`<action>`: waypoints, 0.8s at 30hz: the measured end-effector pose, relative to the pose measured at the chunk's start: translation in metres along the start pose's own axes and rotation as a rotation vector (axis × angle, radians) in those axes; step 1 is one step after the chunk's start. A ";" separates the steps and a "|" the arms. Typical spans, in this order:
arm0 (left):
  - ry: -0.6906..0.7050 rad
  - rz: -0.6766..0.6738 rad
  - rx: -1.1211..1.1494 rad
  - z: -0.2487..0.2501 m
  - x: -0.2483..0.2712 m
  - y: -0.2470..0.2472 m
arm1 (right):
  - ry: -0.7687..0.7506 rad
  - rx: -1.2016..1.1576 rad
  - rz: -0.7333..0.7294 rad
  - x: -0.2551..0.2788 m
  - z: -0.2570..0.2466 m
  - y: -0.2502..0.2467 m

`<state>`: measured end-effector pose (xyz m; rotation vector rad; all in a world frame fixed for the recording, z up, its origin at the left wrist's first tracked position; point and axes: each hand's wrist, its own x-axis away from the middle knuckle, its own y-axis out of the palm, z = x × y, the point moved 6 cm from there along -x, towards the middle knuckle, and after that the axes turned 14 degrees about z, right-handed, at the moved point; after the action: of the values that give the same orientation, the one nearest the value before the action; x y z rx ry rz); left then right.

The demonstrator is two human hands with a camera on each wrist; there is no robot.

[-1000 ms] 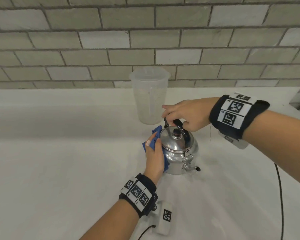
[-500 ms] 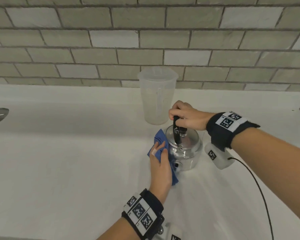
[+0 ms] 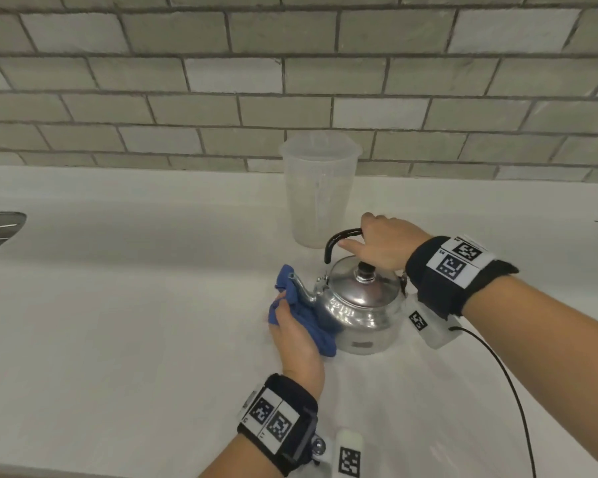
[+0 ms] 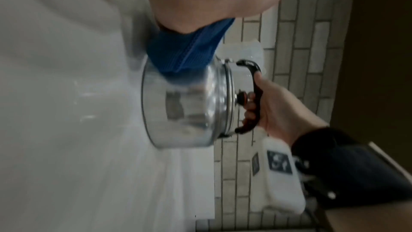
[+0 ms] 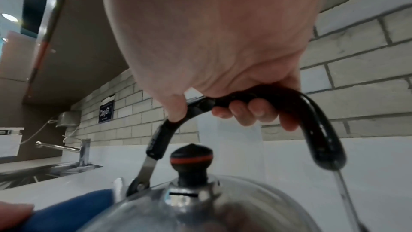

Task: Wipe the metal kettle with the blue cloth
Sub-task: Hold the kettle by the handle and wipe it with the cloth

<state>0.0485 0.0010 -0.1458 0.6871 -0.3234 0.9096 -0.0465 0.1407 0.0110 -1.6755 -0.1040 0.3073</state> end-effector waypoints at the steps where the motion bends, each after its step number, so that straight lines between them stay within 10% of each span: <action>1: 0.060 -0.013 -0.009 0.002 0.007 0.001 | 0.013 -0.016 -0.010 0.001 -0.002 0.002; 13: 0.499 -0.213 -0.286 0.003 0.041 0.006 | 0.161 -0.106 0.016 0.006 0.000 0.017; 24: 0.473 -0.280 -0.404 0.020 0.018 0.020 | 0.324 -0.581 -0.083 0.018 -0.006 0.008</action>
<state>0.0431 0.0072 -0.1138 0.1268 0.0169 0.6833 -0.0285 0.1379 0.0010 -2.2674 -0.0191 -0.0735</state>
